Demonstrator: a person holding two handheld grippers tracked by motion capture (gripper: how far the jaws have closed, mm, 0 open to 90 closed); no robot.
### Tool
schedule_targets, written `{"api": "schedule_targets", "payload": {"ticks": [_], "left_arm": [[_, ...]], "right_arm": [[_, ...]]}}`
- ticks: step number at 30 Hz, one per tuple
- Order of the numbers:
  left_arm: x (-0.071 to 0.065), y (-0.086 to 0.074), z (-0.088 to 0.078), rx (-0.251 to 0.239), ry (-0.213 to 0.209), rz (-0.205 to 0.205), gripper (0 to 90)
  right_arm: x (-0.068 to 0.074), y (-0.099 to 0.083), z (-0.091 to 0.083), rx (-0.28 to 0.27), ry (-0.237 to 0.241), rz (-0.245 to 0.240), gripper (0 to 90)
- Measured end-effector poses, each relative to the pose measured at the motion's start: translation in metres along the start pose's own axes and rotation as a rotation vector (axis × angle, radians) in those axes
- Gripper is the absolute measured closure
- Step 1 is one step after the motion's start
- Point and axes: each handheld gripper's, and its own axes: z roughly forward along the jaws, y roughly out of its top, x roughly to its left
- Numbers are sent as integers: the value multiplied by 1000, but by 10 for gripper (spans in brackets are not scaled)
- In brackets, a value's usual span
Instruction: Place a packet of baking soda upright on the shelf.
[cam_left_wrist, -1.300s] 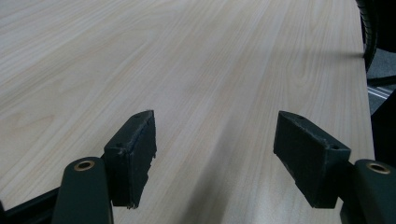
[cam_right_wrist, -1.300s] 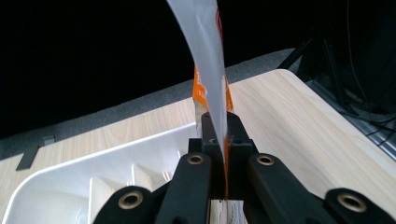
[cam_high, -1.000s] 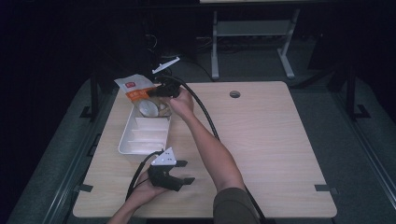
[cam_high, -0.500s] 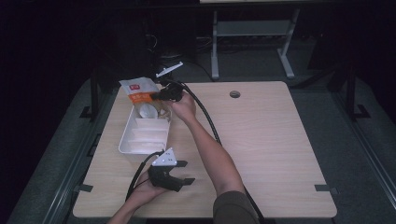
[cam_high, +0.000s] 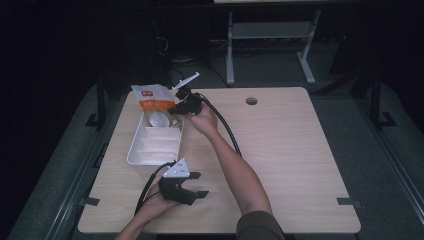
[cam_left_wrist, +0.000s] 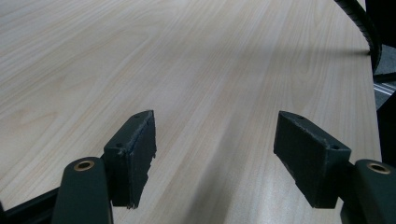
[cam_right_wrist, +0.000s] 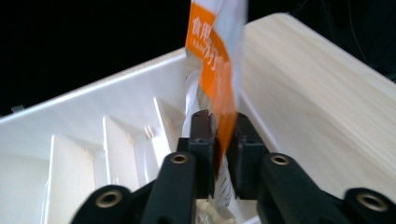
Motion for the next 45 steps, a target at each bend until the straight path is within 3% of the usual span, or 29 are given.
{"api": "schedule_targets", "payload": {"ticks": [5, 13, 22, 24, 25, 45], "left_arm": [[0, 0, 0, 2, -1, 1, 293], [0, 0, 1, 1, -2, 0, 293], [-1, 0, 3, 10, -3, 6, 292], [-1, 0, 2, 8, -2, 5, 291], [-1, 0, 2, 8, -2, 5, 291], [-2, 1, 3, 0, 6, 13, 289]], "right_arm": [[-1, -4, 3, 21, 7, 6, 892], [-3, -16, 6, 56, -5, 17, 895], [-1, -15, 4, 61, -17, 22, 844], [-1, -16, 2, 49, -26, 24, 801], [-2, -17, -1, 42, -8, 41, 798], [-4, -34, -35, 1, 9, 53, 750]]}}
